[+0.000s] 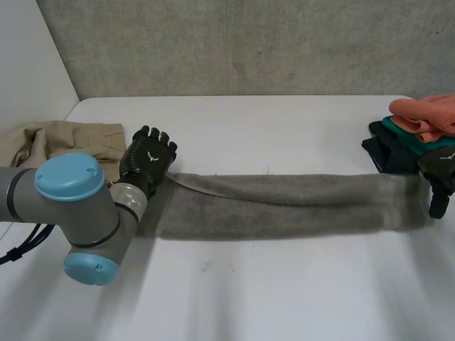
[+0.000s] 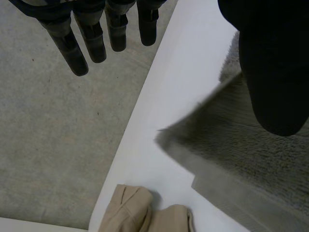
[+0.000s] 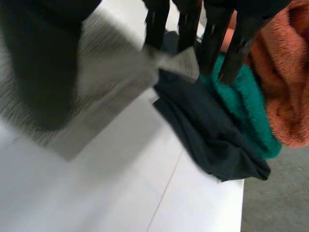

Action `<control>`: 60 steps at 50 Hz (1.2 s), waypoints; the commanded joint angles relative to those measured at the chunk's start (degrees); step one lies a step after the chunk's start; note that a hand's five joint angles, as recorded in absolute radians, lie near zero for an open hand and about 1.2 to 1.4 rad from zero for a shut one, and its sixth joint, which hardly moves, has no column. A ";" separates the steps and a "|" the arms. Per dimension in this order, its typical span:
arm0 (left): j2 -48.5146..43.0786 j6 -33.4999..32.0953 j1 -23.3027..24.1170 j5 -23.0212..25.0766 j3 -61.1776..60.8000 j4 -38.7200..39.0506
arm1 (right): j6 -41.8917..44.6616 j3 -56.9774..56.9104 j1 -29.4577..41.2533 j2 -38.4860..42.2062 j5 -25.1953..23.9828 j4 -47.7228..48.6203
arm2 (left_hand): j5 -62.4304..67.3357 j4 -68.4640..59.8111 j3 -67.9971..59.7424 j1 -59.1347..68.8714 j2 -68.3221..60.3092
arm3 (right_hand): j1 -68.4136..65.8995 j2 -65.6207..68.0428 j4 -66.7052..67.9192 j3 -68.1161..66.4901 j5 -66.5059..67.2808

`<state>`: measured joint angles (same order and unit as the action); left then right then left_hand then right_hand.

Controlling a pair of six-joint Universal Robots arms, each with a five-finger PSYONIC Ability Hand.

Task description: Fold the laundry.

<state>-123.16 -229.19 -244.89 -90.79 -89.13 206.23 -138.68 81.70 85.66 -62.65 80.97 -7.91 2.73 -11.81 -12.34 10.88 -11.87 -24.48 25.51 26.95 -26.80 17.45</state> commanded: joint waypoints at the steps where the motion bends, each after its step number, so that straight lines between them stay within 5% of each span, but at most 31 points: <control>1: 0.99 3.22 0.21 -0.08 -0.69 -0.21 | -5.81 -1.02 -0.06 0.08 -2.92 -0.27 | -2.73 1.81 2.34 -0.88 1.87 | 12.55 -13.58 -15.02 14.87 -15.52; 15: 2.84 6.74 -0.32 0.27 -3.68 -0.21 | -3.88 1.62 -0.15 -1.42 -8.81 -0.09 | -2.73 1.81 2.34 -0.88 1.87 | 12.55 -13.58 -15.02 14.87 -15.52; 20: 2.75 6.65 -0.41 0.36 -4.03 -0.21 | -5.02 1.36 -0.23 -1.51 -6.97 1.75 | -2.69 1.76 2.29 -0.83 1.82 | -5.24 4.21 2.78 -2.93 2.28; 21: 2.75 6.74 -0.41 0.36 -4.12 -0.21 | -5.54 1.53 -0.23 -1.59 -6.88 3.41 | -2.69 1.76 2.29 -0.83 1.82 | -17.44 16.41 14.97 -15.12 14.47; 27: 3.10 6.83 -0.67 0.27 -4.65 -0.30 | -8.53 2.59 -0.58 -4.83 -6.35 6.41 | -2.73 1.81 2.34 -0.88 1.87 | 14.48 -15.51 -16.95 16.80 -17.45; 34: 4.07 6.91 -0.85 0.18 -5.79 -0.30 | -9.68 4.69 -2.52 -10.82 -8.19 4.48 | -2.73 1.81 2.34 -0.88 1.87 | 14.48 -15.51 -16.95 16.80 -17.45; 40: 4.95 6.91 -0.67 0.27 -6.67 -0.21 | -1.87 12.33 -3.13 -10.56 -12.58 2.72 | -2.73 1.81 2.34 -0.88 1.87 | 13.90 -14.93 -16.36 16.21 -16.86; 56: 5.12 7.00 -0.32 0.18 -7.11 -0.21 | 4.21 16.12 -6.12 0.25 -15.05 16.43 | -2.69 1.76 2.29 -0.83 1.82 | -7.13 6.10 4.66 -4.81 4.16; 60: 5.12 7.00 -0.32 0.09 -7.11 -0.30 | 4.82 15.25 -6.12 2.10 -16.10 16.70 | -2.73 1.81 2.34 -0.88 1.87 | -37.12 36.09 34.65 -34.80 34.16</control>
<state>-118.09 -222.22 -245.24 -90.55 -96.19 205.95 -133.93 98.17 79.62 -63.05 66.10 7.16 2.74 -11.81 -12.34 10.88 -11.87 -27.78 28.84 29.27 -29.33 18.16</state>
